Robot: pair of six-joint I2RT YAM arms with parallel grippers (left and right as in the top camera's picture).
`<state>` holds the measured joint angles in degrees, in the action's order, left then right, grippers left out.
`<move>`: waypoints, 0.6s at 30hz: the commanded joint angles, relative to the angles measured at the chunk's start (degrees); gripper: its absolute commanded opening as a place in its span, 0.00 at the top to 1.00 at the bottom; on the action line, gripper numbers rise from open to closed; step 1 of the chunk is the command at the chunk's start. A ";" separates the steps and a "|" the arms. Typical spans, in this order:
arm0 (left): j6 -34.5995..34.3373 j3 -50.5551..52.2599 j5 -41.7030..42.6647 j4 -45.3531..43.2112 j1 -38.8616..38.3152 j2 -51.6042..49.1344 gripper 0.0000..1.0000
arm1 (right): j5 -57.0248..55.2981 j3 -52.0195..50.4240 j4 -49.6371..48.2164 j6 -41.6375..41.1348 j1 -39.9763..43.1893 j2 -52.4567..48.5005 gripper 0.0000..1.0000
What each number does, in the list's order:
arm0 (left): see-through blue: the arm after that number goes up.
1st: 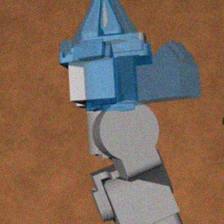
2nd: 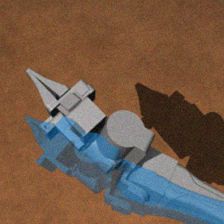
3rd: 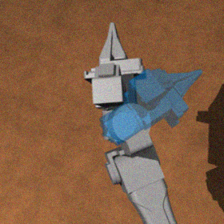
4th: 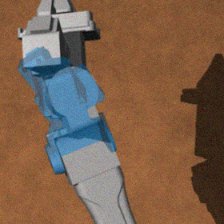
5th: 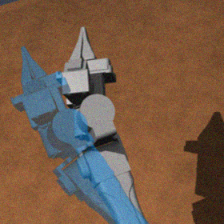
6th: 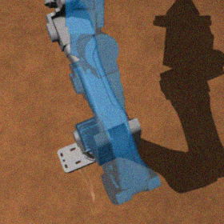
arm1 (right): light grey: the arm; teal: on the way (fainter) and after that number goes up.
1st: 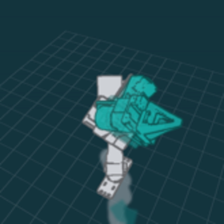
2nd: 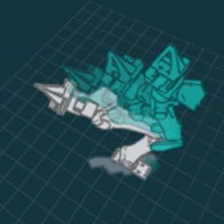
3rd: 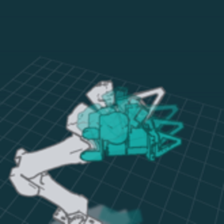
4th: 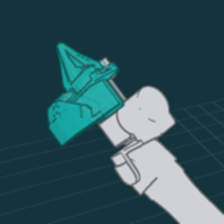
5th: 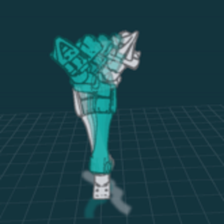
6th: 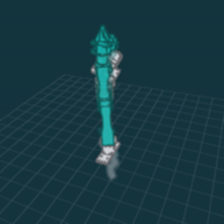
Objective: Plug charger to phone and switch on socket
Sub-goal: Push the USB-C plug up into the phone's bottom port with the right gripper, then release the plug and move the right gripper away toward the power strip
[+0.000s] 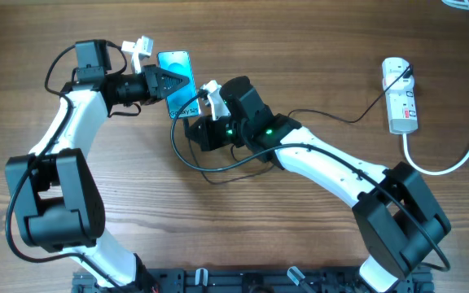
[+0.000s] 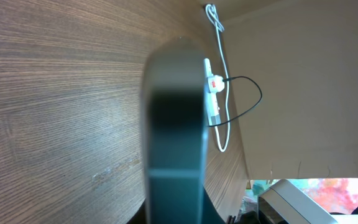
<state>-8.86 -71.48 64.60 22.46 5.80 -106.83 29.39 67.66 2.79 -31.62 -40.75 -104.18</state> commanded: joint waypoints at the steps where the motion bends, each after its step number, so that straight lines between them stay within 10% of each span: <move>1: 0.74 2.62 2.86 2.38 -1.84 -0.13 0.96 | -4.46 3.32 -3.43 1.86 2.58 1.33 0.96; 8: 0.74 2.62 2.86 2.38 -1.84 -0.13 0.96 | -4.26 3.32 5.97 4.02 2.58 4.04 0.32; 18: -2.10 2.62 2.89 2.38 -1.99 -0.13 0.96 | -2.80 3.13 22.18 7.21 -1.81 5.77 0.26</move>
<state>-9.32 -69.21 64.84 25.02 4.08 -107.22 26.57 70.22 25.50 -25.39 -40.07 -97.14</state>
